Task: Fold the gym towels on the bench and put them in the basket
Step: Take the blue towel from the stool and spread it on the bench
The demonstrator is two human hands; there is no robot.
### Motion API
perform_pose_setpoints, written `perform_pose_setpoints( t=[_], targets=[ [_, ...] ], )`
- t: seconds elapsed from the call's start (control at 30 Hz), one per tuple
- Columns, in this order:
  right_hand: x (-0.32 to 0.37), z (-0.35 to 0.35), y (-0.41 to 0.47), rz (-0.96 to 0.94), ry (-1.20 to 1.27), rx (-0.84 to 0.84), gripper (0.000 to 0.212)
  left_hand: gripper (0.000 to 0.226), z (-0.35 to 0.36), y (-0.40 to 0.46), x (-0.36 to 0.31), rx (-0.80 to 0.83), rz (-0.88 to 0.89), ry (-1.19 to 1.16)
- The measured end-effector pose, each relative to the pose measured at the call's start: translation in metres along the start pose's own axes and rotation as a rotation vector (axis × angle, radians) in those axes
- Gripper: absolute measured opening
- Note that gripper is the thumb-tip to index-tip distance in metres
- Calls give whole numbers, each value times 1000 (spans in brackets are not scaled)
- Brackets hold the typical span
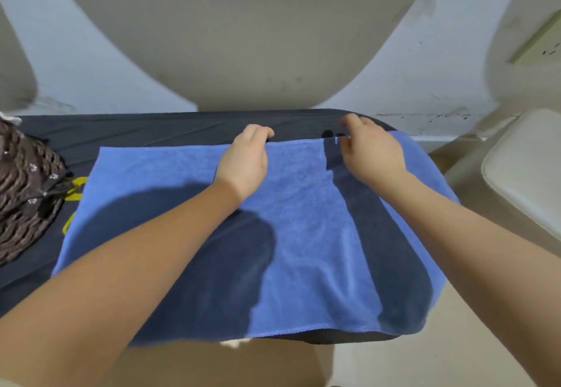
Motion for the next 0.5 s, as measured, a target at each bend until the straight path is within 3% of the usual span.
perform_pose_setpoints(
  t=[0.17, 0.37, 0.5],
  targets=[
    [121, 6, 3, -455, 164, 12, 26, 38, -45, -52, 32, -117, 80, 55],
    [243, 4, -4, -686, 243, 63, 27, 23, -128, -113, 80, -183, -180, 221],
    [305, 2, -23, -780, 262, 125, 16, 29, -154, -169, 110, -210, -504, 368]
  ],
)
Point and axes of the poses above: each hand's wrist, its own y-axis towards the middle knuckle, its own z-axis out of the palm, x = y × z, the point moved 3 cm from there along y, towards the middle knuckle, and after that the axes turned 12 degrees about -y, right-handed, at the moved point
